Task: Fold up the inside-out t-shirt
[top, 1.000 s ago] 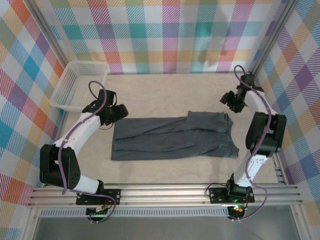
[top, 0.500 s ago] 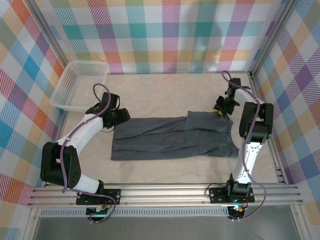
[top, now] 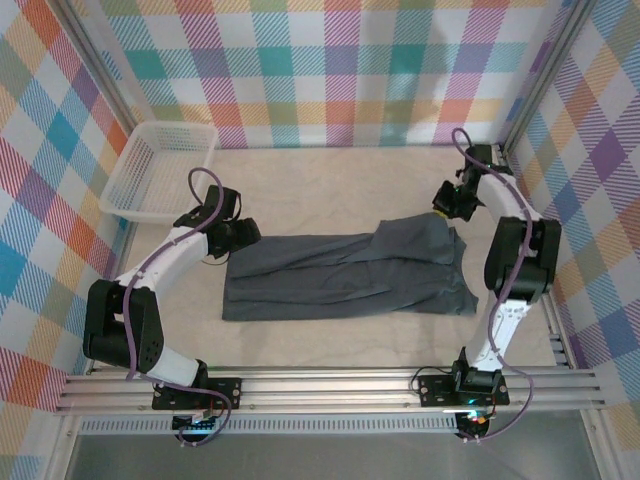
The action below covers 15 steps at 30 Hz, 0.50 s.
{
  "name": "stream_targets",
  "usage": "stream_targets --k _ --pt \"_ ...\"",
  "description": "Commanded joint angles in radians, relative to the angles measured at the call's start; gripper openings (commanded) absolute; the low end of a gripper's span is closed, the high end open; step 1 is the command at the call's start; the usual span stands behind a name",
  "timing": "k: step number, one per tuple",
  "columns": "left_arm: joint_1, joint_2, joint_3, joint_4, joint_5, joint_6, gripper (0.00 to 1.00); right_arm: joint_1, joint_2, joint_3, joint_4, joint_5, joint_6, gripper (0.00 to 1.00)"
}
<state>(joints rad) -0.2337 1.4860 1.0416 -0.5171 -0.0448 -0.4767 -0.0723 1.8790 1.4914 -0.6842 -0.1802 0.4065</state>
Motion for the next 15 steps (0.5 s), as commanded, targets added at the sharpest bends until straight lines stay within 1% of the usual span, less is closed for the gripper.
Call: stream_targets --k 1,3,5,7,8,10,11,12,14,15 --pt "-0.016 0.008 -0.004 0.011 0.0 0.01 0.74 0.006 -0.245 -0.231 0.051 -0.032 0.057 0.0" --pt "-0.018 0.015 -0.003 0.012 0.003 0.007 0.74 0.007 -0.399 -0.425 0.097 0.018 0.117 0.0" --pt "-0.021 0.017 -0.009 0.018 0.001 0.004 0.75 0.012 -0.606 -0.697 0.194 0.045 0.221 0.0" --pt "-0.025 0.022 -0.019 0.031 -0.001 0.001 0.75 0.016 -0.778 -0.902 0.273 -0.013 0.297 0.0" --pt "-0.026 0.029 -0.019 0.032 -0.002 0.0 0.75 0.02 -0.853 -0.954 0.259 -0.03 0.306 0.04" --pt "-0.03 0.037 -0.018 0.031 -0.002 0.0 0.74 0.023 -0.975 -0.955 0.164 0.007 0.293 0.09" --pt "-0.033 0.037 -0.017 0.036 0.0 0.0 0.75 0.023 -1.019 -0.936 0.139 0.03 0.285 0.13" --pt "-0.035 0.035 -0.02 0.04 0.002 -0.001 0.75 0.023 -1.064 -0.913 0.143 0.051 0.274 0.24" --pt "-0.04 0.027 -0.02 0.053 0.007 0.001 0.75 0.023 -1.064 -0.877 0.198 0.036 0.262 0.43" --pt "-0.042 0.024 -0.018 0.058 0.011 0.002 0.75 0.031 -1.032 -0.851 0.22 0.016 0.249 0.46"
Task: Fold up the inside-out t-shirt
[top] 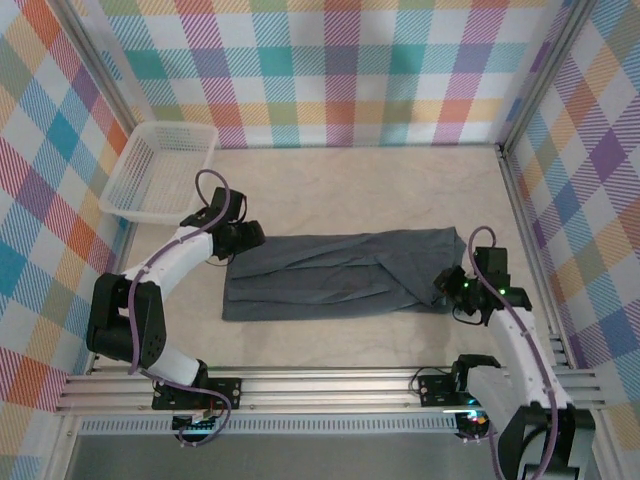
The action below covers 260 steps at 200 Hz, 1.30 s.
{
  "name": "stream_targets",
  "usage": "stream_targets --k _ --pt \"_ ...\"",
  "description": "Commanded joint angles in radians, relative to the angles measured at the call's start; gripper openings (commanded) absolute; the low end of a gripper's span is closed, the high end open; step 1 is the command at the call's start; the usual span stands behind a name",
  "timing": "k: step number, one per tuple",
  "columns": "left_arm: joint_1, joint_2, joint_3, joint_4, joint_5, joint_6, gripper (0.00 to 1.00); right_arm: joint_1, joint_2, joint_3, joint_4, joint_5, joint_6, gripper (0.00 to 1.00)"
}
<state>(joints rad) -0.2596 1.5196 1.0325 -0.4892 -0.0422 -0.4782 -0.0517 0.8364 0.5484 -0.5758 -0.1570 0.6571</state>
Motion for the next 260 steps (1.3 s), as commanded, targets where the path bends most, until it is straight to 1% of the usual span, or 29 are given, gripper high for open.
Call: stream_targets --k 1,27,44,55,75,93,108,121,136,150,160,169,176,182,184,206,224,237,240,244,250,253,260 --pt "-0.02 -0.016 -0.009 0.035 0.01 0.007 0.75 0.03 0.075 0.133 0.122 -0.022 -0.025 0.46" --pt "-0.04 -0.039 -0.011 0.053 0.027 0.016 0.75 0.128 0.397 0.329 0.092 -0.054 -0.099 0.48" --pt "-0.057 -0.048 -0.016 0.056 0.025 0.025 0.75 0.17 0.595 0.439 0.069 -0.052 -0.141 0.49" --pt "-0.063 -0.05 -0.019 0.052 0.023 0.027 0.75 0.183 0.697 0.497 0.067 -0.051 -0.162 0.5" --pt "-0.068 -0.056 -0.019 0.05 0.046 0.048 0.76 0.189 0.829 0.563 0.069 -0.048 -0.181 0.5" --pt "-0.068 -0.061 -0.002 0.034 0.149 0.112 0.75 0.193 0.91 0.592 0.066 -0.079 -0.186 0.5" --pt "-0.068 -0.051 0.025 0.004 0.233 0.15 0.76 0.203 0.944 0.602 0.052 -0.093 -0.188 0.49" --pt "-0.069 -0.048 0.028 0.008 0.282 0.163 0.77 0.211 0.952 0.595 0.044 -0.095 -0.188 0.49" --pt "-0.069 -0.048 0.024 0.018 0.289 0.16 0.78 0.217 0.947 0.583 0.029 -0.083 -0.19 0.48" --pt "-0.069 -0.041 0.03 0.014 0.282 0.161 0.78 0.217 0.933 0.57 0.021 -0.086 -0.198 0.42" --pt "-0.068 -0.033 0.037 0.008 0.276 0.159 0.78 0.217 0.923 0.561 0.016 -0.099 -0.202 0.31" --pt "-0.069 -0.025 0.045 -0.002 0.266 0.16 0.78 0.218 0.912 0.557 0.004 -0.103 -0.203 0.16" --pt "-0.069 -0.017 0.051 -0.01 0.258 0.159 0.78 0.22 0.899 0.554 -0.009 -0.109 -0.202 0.07" --pt "-0.069 -0.012 0.055 -0.016 0.251 0.159 0.79 0.222 0.884 0.547 -0.021 -0.122 -0.196 0.0" --pt "-0.069 -0.011 0.056 -0.017 0.249 0.159 0.79 0.223 0.882 0.546 -0.022 -0.125 -0.196 0.0" --pt "-0.068 -0.001 0.063 -0.026 0.24 0.158 0.79 0.257 0.787 0.473 -0.036 -0.189 -0.145 0.0" --pt "-0.069 -0.003 0.061 -0.032 0.241 0.158 0.79 0.347 0.671 0.362 -0.035 -0.196 -0.067 0.0" --pt "-0.069 -0.008 0.053 -0.023 0.246 0.155 0.79 0.42 0.596 0.265 0.017 -0.229 0.008 0.0" --pt "-0.069 -0.009 0.05 -0.021 0.246 0.153 0.79 0.43 0.581 0.245 0.034 -0.246 0.02 0.03" --pt "-0.069 -0.009 0.045 -0.015 0.249 0.153 0.79 0.441 0.564 0.225 0.056 -0.271 0.035 0.09" --pt "-0.07 -0.009 0.04 -0.006 0.251 0.151 0.79 0.446 0.543 0.208 0.074 -0.305 0.045 0.23" --pt "-0.07 -0.01 0.039 -0.004 0.252 0.151 0.79 0.446 0.536 0.208 0.072 -0.319 0.044 0.29" --pt "-0.072 -0.008 0.036 0.002 0.254 0.15 0.78 0.444 0.514 0.228 0.04 -0.308 0.024 0.34"
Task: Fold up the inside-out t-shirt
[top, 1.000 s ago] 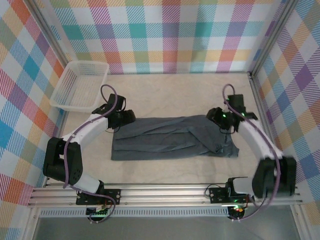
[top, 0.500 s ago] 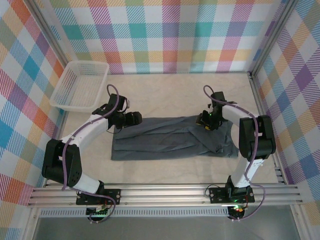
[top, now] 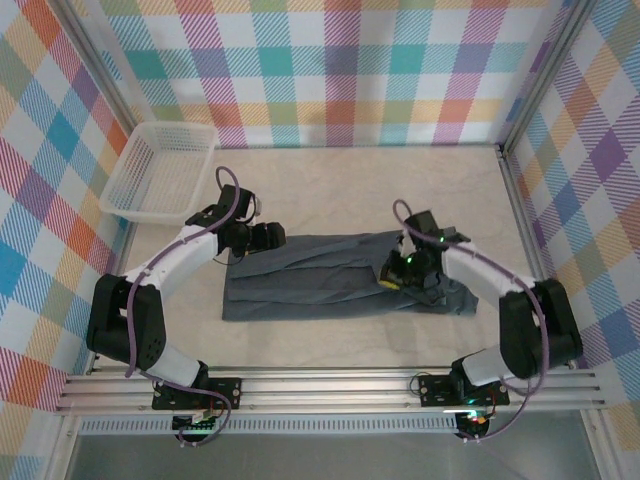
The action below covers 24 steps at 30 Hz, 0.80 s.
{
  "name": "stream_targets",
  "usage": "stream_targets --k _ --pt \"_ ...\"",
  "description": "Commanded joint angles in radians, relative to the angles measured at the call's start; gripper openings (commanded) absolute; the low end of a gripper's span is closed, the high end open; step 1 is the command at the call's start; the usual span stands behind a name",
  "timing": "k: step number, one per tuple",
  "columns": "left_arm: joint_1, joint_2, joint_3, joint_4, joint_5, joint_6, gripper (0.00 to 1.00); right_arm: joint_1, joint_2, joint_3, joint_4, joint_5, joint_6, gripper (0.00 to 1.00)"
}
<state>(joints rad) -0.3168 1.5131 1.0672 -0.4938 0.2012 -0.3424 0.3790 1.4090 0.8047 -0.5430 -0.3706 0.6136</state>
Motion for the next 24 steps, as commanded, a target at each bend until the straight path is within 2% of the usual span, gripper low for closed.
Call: stream_targets --k 1,4,6,7,9,10,12,15,21,24 --pt "-0.015 -0.001 0.001 0.007 0.01 0.013 0.78 0.013 -0.062 -0.025 -0.003 -0.088 0.064 0.34" --pt "-0.027 0.002 0.007 0.011 -0.003 0.016 0.77 -0.012 -0.135 0.074 -0.131 0.121 0.003 0.41" --pt "-0.039 0.002 0.017 0.007 -0.004 0.014 0.68 -0.064 -0.156 0.084 -0.129 0.224 -0.009 0.42" --pt "-0.049 0.003 0.019 0.007 -0.004 0.008 0.55 -0.103 -0.149 0.085 -0.124 0.281 -0.009 0.4" --pt "-0.082 0.011 0.023 -0.001 -0.037 -0.023 0.13 -0.179 -0.09 0.105 -0.124 0.346 -0.022 0.3" --pt "-0.1 0.018 0.027 -0.016 -0.063 -0.045 0.0 -0.201 -0.058 0.119 -0.124 0.369 -0.035 0.23" --pt "-0.136 0.046 0.043 -0.061 -0.137 -0.099 0.0 -0.221 0.023 0.155 -0.132 0.422 -0.072 0.09" --pt "-0.151 0.11 0.064 -0.117 -0.231 -0.189 0.0 -0.24 0.146 0.213 -0.162 0.469 -0.103 0.01" --pt "-0.135 0.294 0.177 -0.137 -0.306 -0.277 0.0 -0.248 0.346 0.309 -0.2 0.463 -0.136 0.0" --pt "-0.11 0.392 0.251 -0.147 -0.332 -0.297 0.0 -0.247 0.382 0.33 -0.192 0.431 -0.152 0.0"
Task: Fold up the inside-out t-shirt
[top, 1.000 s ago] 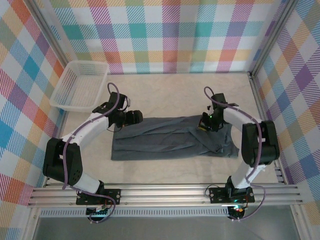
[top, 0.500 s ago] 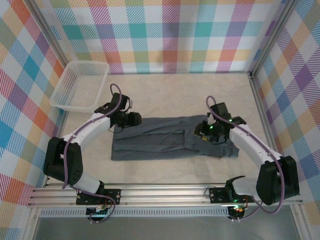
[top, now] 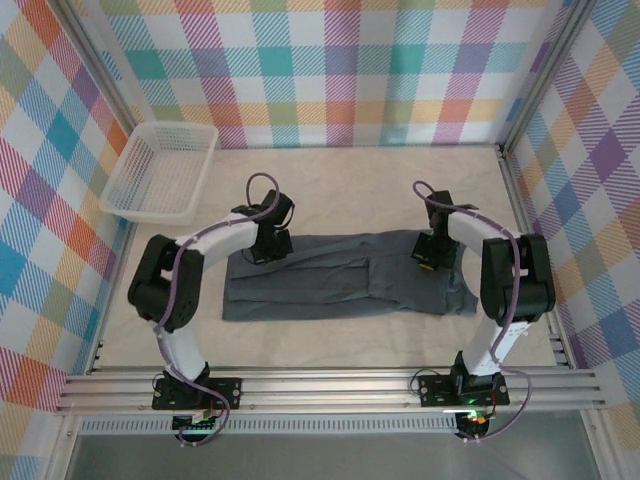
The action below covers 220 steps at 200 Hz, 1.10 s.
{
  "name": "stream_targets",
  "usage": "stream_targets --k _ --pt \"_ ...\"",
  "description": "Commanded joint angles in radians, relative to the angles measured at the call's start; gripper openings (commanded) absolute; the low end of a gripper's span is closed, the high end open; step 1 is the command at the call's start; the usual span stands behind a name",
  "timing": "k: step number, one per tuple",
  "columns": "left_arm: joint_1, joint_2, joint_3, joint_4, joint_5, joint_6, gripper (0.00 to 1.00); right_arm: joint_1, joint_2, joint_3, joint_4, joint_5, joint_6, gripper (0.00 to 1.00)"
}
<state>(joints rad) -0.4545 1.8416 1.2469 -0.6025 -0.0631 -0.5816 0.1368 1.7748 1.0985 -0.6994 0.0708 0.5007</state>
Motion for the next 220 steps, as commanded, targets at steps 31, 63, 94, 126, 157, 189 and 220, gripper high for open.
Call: stream_targets --k 31,63,94,126,157,189,220 --pt "0.067 0.249 0.208 -0.038 -0.063 -0.099 0.0 -0.004 0.059 0.032 -0.017 -0.102 -0.042 0.0" --pt "0.121 0.444 0.424 -0.069 -0.034 -0.103 0.0 0.012 0.073 0.031 -0.016 -0.241 -0.004 0.0" --pt "0.173 0.685 0.829 -0.1 0.006 -0.072 0.0 0.125 0.069 0.006 0.049 -0.39 0.098 0.03" --pt "0.181 0.946 1.368 -0.104 0.072 -0.041 0.0 0.421 0.172 0.065 0.11 -0.547 0.19 0.04" --pt "0.179 0.952 1.422 0.003 0.148 -0.07 0.0 0.655 0.298 0.305 -0.01 -0.536 0.095 0.04" --pt "0.168 0.742 1.212 0.09 0.197 -0.033 0.14 0.671 0.206 0.349 0.021 -0.575 0.068 0.09" --pt "0.173 0.33 0.745 0.306 0.205 -0.018 0.51 0.613 -0.025 0.19 0.121 -0.46 0.083 0.31"
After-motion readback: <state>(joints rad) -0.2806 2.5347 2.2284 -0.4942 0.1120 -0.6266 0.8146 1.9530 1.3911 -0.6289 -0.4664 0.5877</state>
